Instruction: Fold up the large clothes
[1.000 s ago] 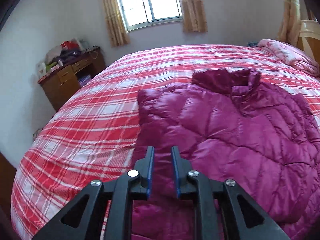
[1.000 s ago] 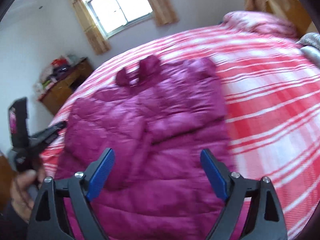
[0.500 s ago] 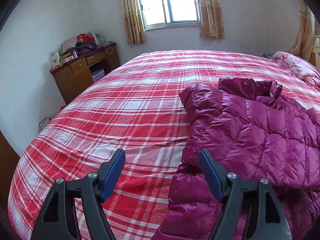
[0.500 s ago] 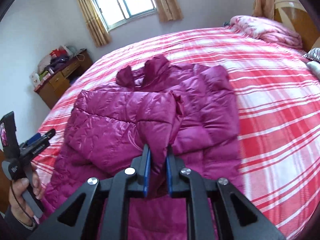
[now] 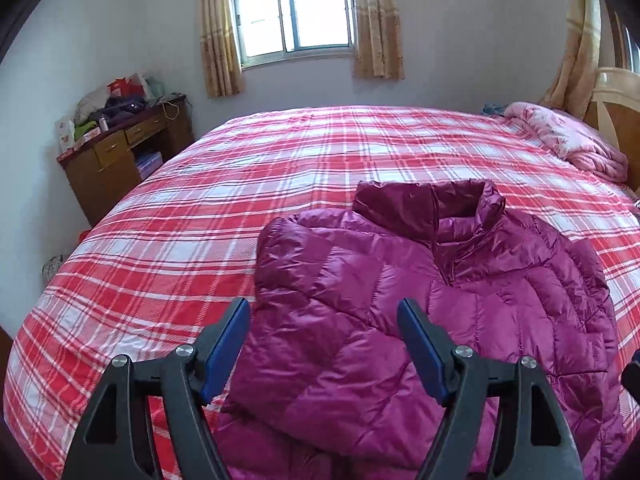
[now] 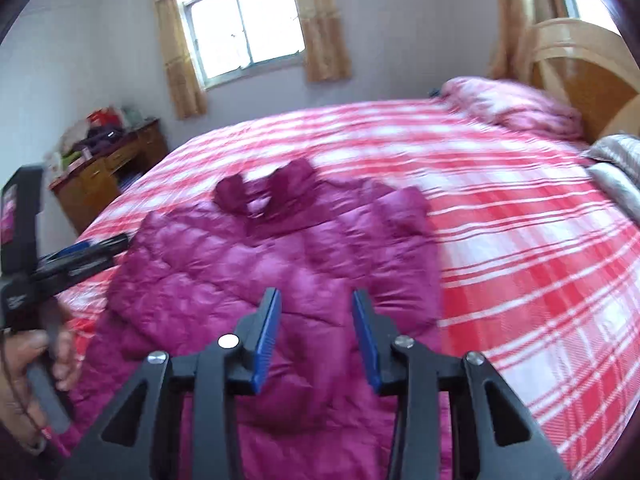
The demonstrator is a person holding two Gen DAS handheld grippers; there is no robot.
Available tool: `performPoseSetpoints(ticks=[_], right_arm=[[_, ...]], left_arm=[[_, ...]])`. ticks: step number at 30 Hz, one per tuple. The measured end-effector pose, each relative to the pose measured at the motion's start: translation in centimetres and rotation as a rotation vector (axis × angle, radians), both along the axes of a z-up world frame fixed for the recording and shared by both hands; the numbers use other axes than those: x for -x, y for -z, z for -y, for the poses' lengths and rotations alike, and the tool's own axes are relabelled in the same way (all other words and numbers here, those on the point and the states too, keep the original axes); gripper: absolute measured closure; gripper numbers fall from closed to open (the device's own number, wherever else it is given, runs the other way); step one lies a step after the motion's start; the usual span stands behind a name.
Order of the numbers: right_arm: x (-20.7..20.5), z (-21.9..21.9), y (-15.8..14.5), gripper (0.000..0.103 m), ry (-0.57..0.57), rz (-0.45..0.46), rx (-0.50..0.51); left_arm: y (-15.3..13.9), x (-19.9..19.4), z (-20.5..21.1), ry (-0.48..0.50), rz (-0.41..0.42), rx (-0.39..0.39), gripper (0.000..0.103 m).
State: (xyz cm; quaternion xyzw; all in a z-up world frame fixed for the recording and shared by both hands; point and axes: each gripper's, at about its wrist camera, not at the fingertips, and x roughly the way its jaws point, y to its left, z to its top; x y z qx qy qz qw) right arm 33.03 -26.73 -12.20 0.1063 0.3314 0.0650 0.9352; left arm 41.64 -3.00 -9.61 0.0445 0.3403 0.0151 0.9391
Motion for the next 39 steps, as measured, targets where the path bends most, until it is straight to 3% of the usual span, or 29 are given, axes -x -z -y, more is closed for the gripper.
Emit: performPoseSetpoints(ticks=[4,6,14,18,25,39], right_arm=[[-3.4,-0.7,3.2,0.063,0.001,-0.103,0.02],[-3.8,-1.0,4.7,0.063,0.0,-0.127,0.034],[-2.6,-1.6,5.8,0.063,-0.001,-0.128,0.117],[-3.0,-2.1,5.8,0.063,0.008,-0.132,0.161],[-3.1,-1.4,6.1,0.063,0.01,-0.131,0.13],[-3.2,-3.1,6.2,0.063,0.024,-0.137,0.257]], left_arm=[[3.6,-3.2,-0.5,-0.024,-0.11,-0.029,0.027],[5.5,-4.0,-1.1,-0.03,-0.175,0.005,0.027],[7.8,-3.7,-1.8,-0.009,-0.164,0.066,0.018],[8.0,-3.5,-1.3,-0.012,-0.172,0.034,0.017],[8.1,-3.5,-1.4,-0.014,-0.164,0.021,0.016],[8.3,-3.5,-1.1,-0.02,-0.154,0.008,0.014]])
